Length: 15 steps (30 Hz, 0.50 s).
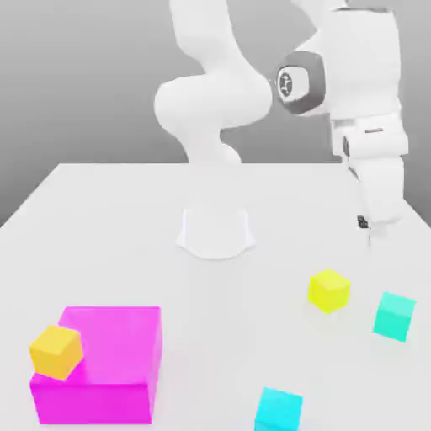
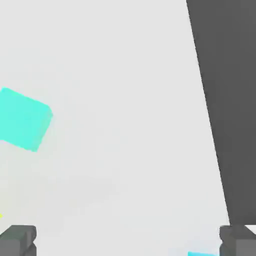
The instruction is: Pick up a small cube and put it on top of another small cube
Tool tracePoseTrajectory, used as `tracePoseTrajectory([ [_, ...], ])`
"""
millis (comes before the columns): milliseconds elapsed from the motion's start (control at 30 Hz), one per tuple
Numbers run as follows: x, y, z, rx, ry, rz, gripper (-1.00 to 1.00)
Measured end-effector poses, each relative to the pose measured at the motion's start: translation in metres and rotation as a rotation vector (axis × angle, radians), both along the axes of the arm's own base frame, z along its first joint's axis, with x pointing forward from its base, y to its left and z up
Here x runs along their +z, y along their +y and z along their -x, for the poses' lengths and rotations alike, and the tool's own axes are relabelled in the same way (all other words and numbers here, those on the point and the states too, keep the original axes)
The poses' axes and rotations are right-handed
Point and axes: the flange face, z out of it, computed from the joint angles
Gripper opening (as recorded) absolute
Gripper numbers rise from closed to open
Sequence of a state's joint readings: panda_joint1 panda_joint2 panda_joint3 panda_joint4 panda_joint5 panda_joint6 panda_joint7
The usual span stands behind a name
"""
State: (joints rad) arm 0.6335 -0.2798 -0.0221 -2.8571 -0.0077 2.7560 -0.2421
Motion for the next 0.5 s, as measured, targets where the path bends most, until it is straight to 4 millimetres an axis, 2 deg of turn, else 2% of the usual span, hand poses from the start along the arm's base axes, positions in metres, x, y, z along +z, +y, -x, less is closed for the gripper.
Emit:
tracePoseTrajectory([
  [200, -0.081, 0.005, 0.078, 0.415, 0.100, 0.121, 0.00],
  [300, -0.105, 0.005, 0.088, 0.473, 0.117, 0.132, 0.00],
  [500, -0.149, 0.004, 0.089, 0.479, 0.118, 0.135, 0.00],
])
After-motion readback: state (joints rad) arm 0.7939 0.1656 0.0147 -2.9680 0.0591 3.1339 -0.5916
